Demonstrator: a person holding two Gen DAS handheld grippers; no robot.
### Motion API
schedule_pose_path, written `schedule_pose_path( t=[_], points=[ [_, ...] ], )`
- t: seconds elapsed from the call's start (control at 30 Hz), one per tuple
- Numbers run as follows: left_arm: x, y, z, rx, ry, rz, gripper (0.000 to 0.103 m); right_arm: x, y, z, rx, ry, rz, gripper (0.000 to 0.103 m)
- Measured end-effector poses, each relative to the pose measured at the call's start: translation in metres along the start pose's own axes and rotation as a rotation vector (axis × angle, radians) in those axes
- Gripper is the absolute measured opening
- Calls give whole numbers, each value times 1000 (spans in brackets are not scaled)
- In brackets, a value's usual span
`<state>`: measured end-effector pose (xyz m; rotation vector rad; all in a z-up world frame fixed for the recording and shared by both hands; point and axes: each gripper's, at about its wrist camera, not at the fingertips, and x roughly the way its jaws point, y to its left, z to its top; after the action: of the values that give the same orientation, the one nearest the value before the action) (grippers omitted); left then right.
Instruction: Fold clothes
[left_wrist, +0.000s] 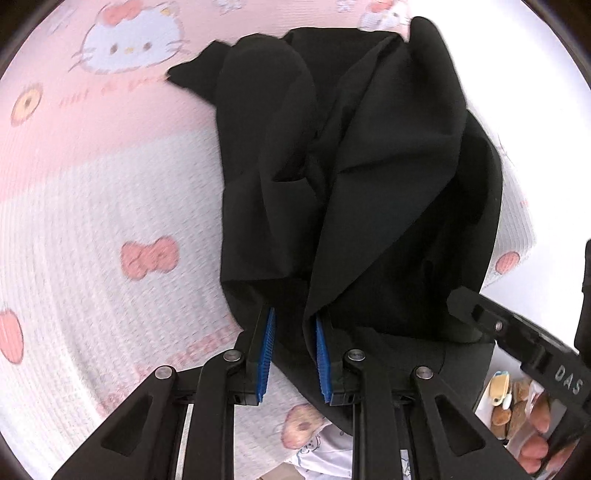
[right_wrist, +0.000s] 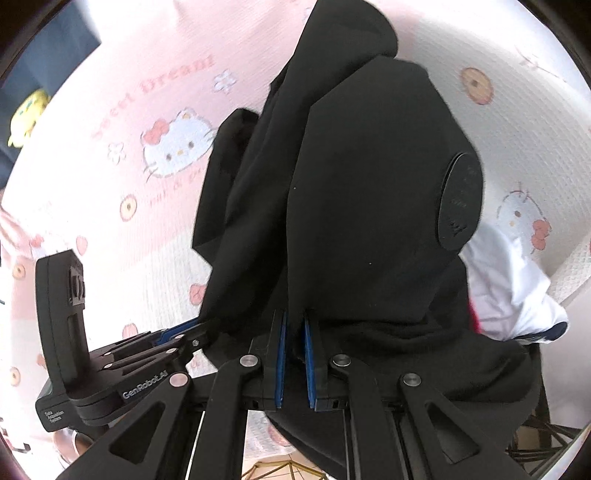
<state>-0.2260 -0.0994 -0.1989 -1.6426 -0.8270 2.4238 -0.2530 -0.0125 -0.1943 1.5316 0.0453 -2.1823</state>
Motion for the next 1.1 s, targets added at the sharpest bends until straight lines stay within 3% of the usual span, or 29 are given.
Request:
schedule_pose_path(
  t=[0.23, 0.3, 0.43, 0.5, 0.57, 0.63, 0.67, 0.7, 0.8, 0.83, 0.9, 0.93, 0.97, 1.1],
  points=[
    [-18, 58, -23, -73, -4, -72, 20, 32, 44, -18, -68, 18, -67, 8],
    [-26, 66, -27, -76, -22, -74, 19, 48, 89, -28, -82, 31, -82, 8],
    [-36, 82, -32, -68, -49, 37, 19, 67, 104, -31, -83, 43, -89, 8],
    [-43, 91, -36, -116, -67, -8, 19, 76, 115, -36, -104, 41, -106, 8],
    [-51, 95, -40, -169, -88, -51, 19, 86, 125, -42, -107, 66, -49, 1],
    [-55, 91, -39, -209, -113, -48, 20, 95, 138, -51, -114, 85, -14, 2],
    [-57, 89, -39, -229, -126, -47, 21, 92, 149, -56, -181, 45, -67, 2],
    [-60, 86, -39, -250, -138, -46, 28, 90, 159, -60, -244, 7, -113, 2],
    [-69, 82, -47, -265, -176, -66, 66, 75, 175, -70, -324, -50, -172, 2],
    [-80, 92, -47, -264, -200, -74, 69, 69, 178, -72, -337, -65, -185, 5],
    [-86, 99, -57, -267, -230, -84, 69, 55, 174, -73, -295, -102, -168, 32],
    [-89, 99, -60, -264, -235, -88, 69, 47, 172, -74, -274, -121, -160, 52],
    [-93, 93, -61, -258, -235, -93, 69, 40, 170, -74, -253, -139, -151, 63],
    [-103, 73, -66, -223, -238, -91, 69, 10, 148, -67, -188, -193, -103, 66]
  ],
)
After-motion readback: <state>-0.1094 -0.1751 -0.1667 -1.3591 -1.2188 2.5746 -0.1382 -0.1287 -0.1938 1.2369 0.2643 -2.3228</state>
